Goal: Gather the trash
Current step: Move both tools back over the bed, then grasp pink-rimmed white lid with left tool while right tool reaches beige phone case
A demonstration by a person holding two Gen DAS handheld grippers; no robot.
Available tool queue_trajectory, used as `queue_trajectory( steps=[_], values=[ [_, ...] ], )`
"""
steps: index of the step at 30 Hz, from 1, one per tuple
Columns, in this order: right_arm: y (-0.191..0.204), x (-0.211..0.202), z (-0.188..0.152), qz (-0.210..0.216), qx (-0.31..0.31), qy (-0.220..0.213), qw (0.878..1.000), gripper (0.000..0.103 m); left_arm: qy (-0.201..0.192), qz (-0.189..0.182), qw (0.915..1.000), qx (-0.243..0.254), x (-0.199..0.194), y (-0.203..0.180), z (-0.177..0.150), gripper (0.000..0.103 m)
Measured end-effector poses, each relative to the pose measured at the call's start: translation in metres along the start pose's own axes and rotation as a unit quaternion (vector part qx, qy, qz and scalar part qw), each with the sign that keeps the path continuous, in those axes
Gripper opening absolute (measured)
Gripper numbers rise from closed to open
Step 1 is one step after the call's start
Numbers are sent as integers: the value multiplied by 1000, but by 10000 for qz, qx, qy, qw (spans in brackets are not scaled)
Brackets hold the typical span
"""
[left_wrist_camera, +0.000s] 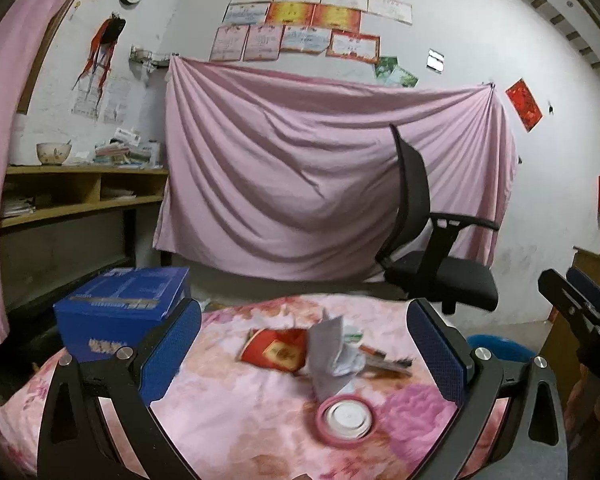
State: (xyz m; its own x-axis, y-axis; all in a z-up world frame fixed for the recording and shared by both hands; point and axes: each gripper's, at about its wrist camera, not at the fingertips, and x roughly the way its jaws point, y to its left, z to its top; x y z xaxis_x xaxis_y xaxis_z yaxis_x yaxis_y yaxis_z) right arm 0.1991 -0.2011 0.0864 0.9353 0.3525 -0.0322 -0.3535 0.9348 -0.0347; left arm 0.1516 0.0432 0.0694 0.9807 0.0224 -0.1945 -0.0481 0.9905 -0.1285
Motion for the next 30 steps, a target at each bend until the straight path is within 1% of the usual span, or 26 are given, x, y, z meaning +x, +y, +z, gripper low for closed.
queue_trajectory(
  steps=[2,4,6,9,12,13,15,16,18,19,20,21,23,25,27,28,30],
  values=[
    [4,6,-4,58,-10,216,9997,103,170,11,9999,29,4,4,-8,101],
    [7,17,-8,149,-20,539,9984,103,358,-28,9993,33,9,7,-17,101],
    [8,27,-14,128,-61,860,9962,103,574,-70,9983,30,16,9,-26,101],
    [12,47,-27,109,-219,1538,9878,103,924,-94,9957,20,27,10,-39,101],
    [13,62,-41,108,-302,2038,9785,103,1341,-266,9906,9,40,9,-51,101],
    [13,67,-46,98,-319,2211,9747,102,1599,-362,9865,7,48,9,-56,101],
    [13,75,-54,132,-313,2454,9688,101,1922,-456,9803,-49,59,10,-63,101],
    [13,79,-58,142,-310,2582,9655,97,2086,-492,9767,-102,65,10,-68,101],
    [12,84,-63,185,-285,2758,9606,91,2273,-566,9720,-169,71,12,-74,101],
    [11,87,-65,199,-264,2843,9582,84,2376,-641,9691,-167,75,11,-76,100],
    [10,89,-68,238,-228,2941,9552,80,2451,-697,9669,-139,78,9,-77,100],
    [10,90,-68,263,-205,2994,9535,79,2480,-736,9659,-116,80,8,-76,100],
    [9,95,-71,326,-152,3128,9491,73,2516,-854,9640,-52,84,4,-75,100],
    [8,100,-75,378,-123,3285,9437,69,2564,-941,9620,30,88,-1,-73,100],
    [9,106,-78,430,-115,3419,9387,67,2655,-1016,9586,152,93,-8,-74,99],
    [10,107,-79,450,-117,3458,9371,65,2705,-1052,9566,244,97,-12,-74,99],
    [12,111,-81,488,-141,3519,9346,62,2751,-1096,9544,375,102,-18,-74,93]
  ],
)
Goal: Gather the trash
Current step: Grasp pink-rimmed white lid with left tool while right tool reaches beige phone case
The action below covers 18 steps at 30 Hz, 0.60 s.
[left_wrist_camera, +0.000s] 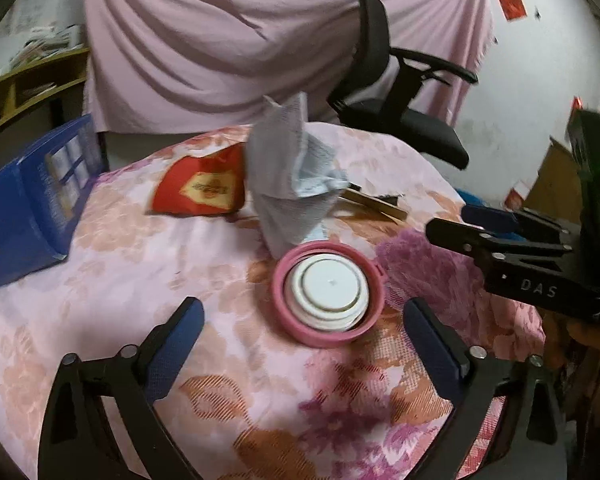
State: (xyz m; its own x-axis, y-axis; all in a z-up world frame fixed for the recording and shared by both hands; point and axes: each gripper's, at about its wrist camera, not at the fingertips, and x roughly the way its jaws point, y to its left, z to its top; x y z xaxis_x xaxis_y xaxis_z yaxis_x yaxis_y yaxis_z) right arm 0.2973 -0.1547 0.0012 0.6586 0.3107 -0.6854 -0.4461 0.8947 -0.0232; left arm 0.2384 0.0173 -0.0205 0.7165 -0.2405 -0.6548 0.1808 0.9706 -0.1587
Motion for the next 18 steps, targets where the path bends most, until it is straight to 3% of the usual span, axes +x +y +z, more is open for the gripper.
queue_trajectory(
  steps=[1,3,5,8,18],
  values=[
    [1,2,1,9,-27,26,10000,61,29,-9,10000,67,4,-2,2,90],
    [5,6,3,22,-98,47,9999,59,106,-86,9998,134,11,-2,3,73],
    [10,10,6,70,-188,58,9998,57,235,-189,9995,50,17,2,4,64],
    [18,17,9,33,-367,74,9993,54,132,-394,9991,-111,12,9,4,53],
    [39,41,24,-193,-727,134,9971,52,-177,-238,9946,-999,-5,40,5,53]
  ],
)
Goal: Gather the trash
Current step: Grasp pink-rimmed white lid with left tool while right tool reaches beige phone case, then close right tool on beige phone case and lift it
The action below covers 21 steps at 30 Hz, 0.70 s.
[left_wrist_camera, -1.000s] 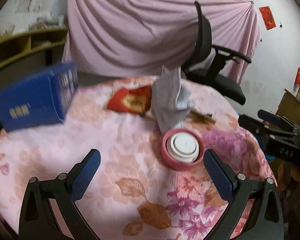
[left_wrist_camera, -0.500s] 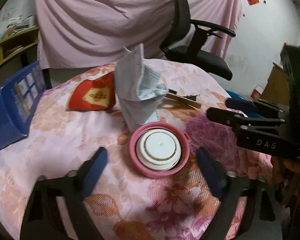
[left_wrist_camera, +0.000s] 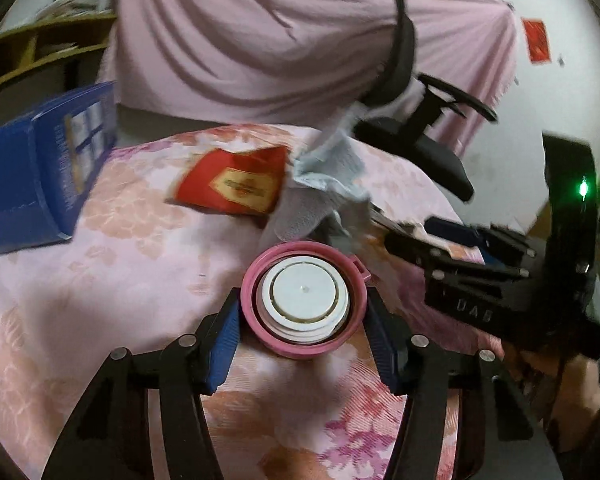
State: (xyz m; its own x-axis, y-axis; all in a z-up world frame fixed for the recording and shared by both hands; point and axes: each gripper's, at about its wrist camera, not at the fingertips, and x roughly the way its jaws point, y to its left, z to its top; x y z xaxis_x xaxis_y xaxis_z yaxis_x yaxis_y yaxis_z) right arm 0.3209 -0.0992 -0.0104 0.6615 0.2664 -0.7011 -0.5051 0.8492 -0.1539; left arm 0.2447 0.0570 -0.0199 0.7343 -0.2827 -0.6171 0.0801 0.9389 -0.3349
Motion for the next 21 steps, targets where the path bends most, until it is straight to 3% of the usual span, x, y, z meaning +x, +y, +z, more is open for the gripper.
queue_trajectory(
  steps=[5,6,8,10,21],
  values=[
    [10,12,5,-209,-309,127,9992,50,-152,94,9992,-355,-9,13,1,53],
    [11,13,5,-266,-323,141,9990,46,-144,92,9993,-340,-9,12,1,53],
    [11,17,6,-309,-331,200,9988,27,-176,85,9995,-264,-11,9,1,53],
    [10,17,7,-324,-311,179,9988,21,-238,51,9995,-188,-14,6,1,53],
    [-11,-6,0,129,356,-333,9987,4,-747,-122,9971,27,-30,-5,-2,53]
  ],
)
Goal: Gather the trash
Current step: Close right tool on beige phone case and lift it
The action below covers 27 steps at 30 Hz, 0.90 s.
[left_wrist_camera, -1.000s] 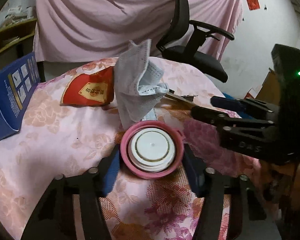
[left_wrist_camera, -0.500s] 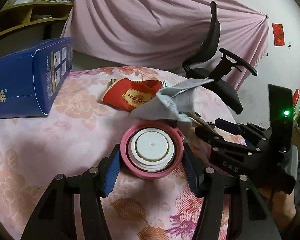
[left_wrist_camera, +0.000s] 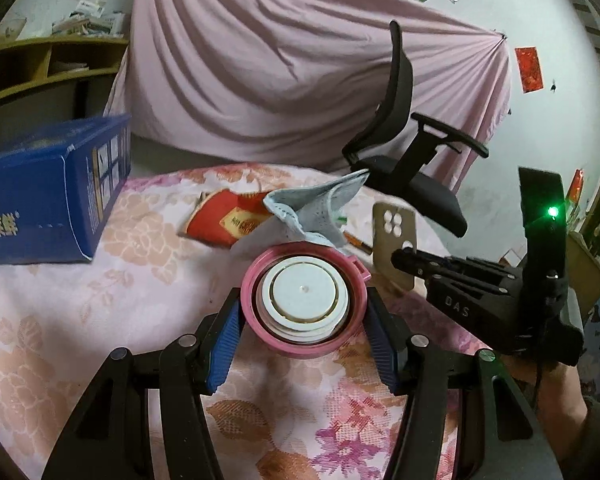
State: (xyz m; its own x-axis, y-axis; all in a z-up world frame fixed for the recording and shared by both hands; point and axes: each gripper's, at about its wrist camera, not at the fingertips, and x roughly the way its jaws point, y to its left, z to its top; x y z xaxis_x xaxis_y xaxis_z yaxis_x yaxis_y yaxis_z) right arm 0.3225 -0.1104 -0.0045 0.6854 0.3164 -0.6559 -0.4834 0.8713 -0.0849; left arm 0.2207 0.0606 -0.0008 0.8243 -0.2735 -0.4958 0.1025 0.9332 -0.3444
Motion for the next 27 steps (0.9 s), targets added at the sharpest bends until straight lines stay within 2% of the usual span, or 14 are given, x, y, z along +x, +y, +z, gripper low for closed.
queue_trajectory(
  steps=[6,11,14,19,21,23,27],
  values=[
    [-1,-28,-6,-35,73,-616,9981,4,-345,-26,9993,160,-9,-14,-1,53],
    [-4,-40,-8,-13,160,-838,9964,3,-441,-16,9985,312,-11,-25,-4,53],
    [-9,-42,-10,83,300,-746,9967,3,-389,-45,9988,303,-9,-27,-4,53],
    [-19,-36,-16,97,510,-310,9982,6,-76,37,9999,139,3,-25,-4,53],
    [-23,-33,-17,140,591,-186,9980,14,-15,80,9999,63,4,-23,-4,53],
    [-25,-28,-17,207,647,-53,9977,47,49,112,9999,-13,7,-20,-3,53],
    [-26,-18,-19,294,691,223,9969,50,132,102,9998,-68,10,-16,-3,53]
  ],
)
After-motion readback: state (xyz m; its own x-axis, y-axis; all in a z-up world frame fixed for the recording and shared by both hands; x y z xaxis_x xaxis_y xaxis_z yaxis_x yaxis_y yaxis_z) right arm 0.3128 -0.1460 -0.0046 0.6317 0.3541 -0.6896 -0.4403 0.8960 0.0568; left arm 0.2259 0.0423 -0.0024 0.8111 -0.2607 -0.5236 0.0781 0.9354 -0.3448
